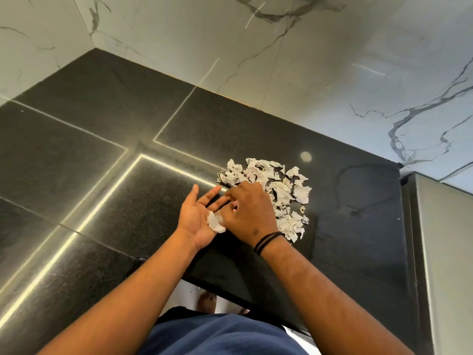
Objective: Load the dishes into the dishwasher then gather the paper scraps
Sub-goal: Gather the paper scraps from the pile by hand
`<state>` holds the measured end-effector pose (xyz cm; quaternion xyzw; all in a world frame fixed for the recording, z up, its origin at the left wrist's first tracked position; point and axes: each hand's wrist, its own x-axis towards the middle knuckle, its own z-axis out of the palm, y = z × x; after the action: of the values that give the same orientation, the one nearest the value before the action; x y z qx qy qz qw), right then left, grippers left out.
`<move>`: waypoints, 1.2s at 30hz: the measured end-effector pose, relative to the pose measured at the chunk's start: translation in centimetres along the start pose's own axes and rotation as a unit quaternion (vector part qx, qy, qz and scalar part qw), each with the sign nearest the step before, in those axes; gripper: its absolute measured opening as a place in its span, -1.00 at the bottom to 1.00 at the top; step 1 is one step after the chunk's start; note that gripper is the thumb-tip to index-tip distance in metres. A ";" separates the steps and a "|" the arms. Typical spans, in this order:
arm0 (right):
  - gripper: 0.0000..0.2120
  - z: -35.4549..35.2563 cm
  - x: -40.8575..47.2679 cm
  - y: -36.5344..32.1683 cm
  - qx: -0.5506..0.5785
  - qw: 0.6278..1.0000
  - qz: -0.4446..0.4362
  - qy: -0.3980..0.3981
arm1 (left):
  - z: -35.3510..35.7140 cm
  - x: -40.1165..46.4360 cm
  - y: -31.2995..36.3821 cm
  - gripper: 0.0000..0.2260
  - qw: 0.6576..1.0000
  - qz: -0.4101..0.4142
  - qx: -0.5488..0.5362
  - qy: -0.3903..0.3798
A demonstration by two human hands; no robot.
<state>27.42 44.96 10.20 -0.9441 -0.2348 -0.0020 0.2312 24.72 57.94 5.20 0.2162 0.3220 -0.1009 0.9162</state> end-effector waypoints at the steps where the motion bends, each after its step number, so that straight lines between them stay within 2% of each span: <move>1: -0.75 0.0 0.9 0.3 0.010 0.999 0.008 0.030 | 0.0 0.0 -0.2 -0.41 1.000 0.001 0.007 0.002; 3: -0.81 0.0 3.3 1.1 -0.005 0.999 0.022 0.046 | 0.0 0.0 -0.5 -0.39 1.000 0.004 0.010 0.009; 8: -0.73 1.2 8.1 2.0 -0.169 0.980 0.009 -0.101 | -0.2 0.0 -0.5 -0.37 1.000 0.004 0.007 0.012; 11: -0.82 2.8 8.4 2.3 -0.202 0.973 0.023 -0.106 | -0.3 -0.2 -0.6 -0.38 1.000 0.003 0.000 0.015; 17: -0.86 2.1 6.2 2.2 -0.082 0.993 0.080 0.000 | -0.4 -0.1 -0.4 -0.38 1.000 -0.002 -0.009 0.015; 19: -0.89 1.1 4.8 1.5 -0.015 0.997 0.075 0.030 | -0.3 0.1 -0.4 -0.38 1.000 -0.004 -0.016 0.016; 21: -0.93 0.3 3.1 1.0 0.034 0.998 0.051 0.022 | -0.4 0.3 -0.4 -0.39 1.000 -0.004 -0.021 0.014; 24: -0.86 -0.4 1.0 0.8 0.052 0.998 0.009 -0.030 | -0.6 0.5 -0.3 -0.40 1.000 -0.007 -0.019 0.004; 26: -0.79 -0.5 1.4 1.5 0.070 0.997 0.017 -0.011 | -0.5 0.4 -0.4 -0.43 1.000 -0.002 -0.020 0.005; 29: -0.86 -0.1 4.0 3.1 0.036 0.997 0.051 0.036 | -0.4 0.2 -0.7 -0.49 1.000 0.006 -0.015 0.009; 31: -0.77 0.0 6.1 3.6 -0.042 0.998 0.041 -0.006 | -0.4 -0.1 -0.8 -0.50 1.000 0.007 -0.013 0.008; 34: -0.53 0.7 8.1 3.2 -0.159 0.979 -0.037 -0.124 | -0.4 -0.2 -0.9 -0.51 1.000 0.010 -0.006 0.007; 36: -0.58 1.4 8.6 3.0 -0.206 0.960 -0.074 -0.174 | -0.4 -0.2 -1.0 -0.50 1.000 0.009 0.005 0.009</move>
<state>36.23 47.02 8.64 -0.9372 -0.3348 0.0972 -0.0131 24.01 57.25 4.71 0.2248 0.3278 -0.0921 0.9130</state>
